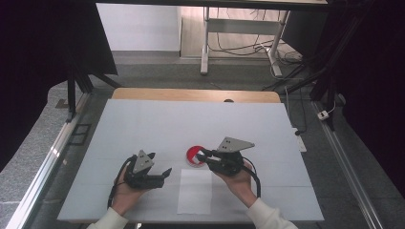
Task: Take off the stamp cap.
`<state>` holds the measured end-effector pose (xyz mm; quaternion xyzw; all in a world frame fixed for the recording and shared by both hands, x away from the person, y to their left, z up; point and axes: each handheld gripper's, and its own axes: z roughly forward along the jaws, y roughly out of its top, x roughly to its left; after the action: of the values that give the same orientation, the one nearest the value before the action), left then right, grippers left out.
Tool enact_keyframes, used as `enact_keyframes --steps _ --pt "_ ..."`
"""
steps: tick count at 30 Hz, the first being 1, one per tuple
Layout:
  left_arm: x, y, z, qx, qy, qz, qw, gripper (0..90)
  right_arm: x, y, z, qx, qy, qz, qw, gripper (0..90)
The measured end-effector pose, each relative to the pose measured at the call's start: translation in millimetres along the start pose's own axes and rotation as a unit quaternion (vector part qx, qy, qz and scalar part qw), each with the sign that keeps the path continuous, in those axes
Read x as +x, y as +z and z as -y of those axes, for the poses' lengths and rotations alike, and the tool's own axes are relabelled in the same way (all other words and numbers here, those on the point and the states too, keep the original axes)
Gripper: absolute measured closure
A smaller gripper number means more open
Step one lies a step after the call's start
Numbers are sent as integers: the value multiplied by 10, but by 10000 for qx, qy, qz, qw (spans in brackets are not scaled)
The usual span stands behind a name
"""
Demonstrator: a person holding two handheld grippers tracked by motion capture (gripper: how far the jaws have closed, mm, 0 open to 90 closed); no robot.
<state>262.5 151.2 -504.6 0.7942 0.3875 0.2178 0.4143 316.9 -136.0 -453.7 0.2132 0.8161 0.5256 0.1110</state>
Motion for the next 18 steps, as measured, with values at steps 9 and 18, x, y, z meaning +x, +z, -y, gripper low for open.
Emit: enact_keyframes --steps 9,18 --pt "-52 75 -128 -49 107 69 9999 192 0 10 7 4 -2 9 10000 758" --pt "-109 133 -181 -37 209 132 9997 194 1 20 15 -2 12 7 10000 758"
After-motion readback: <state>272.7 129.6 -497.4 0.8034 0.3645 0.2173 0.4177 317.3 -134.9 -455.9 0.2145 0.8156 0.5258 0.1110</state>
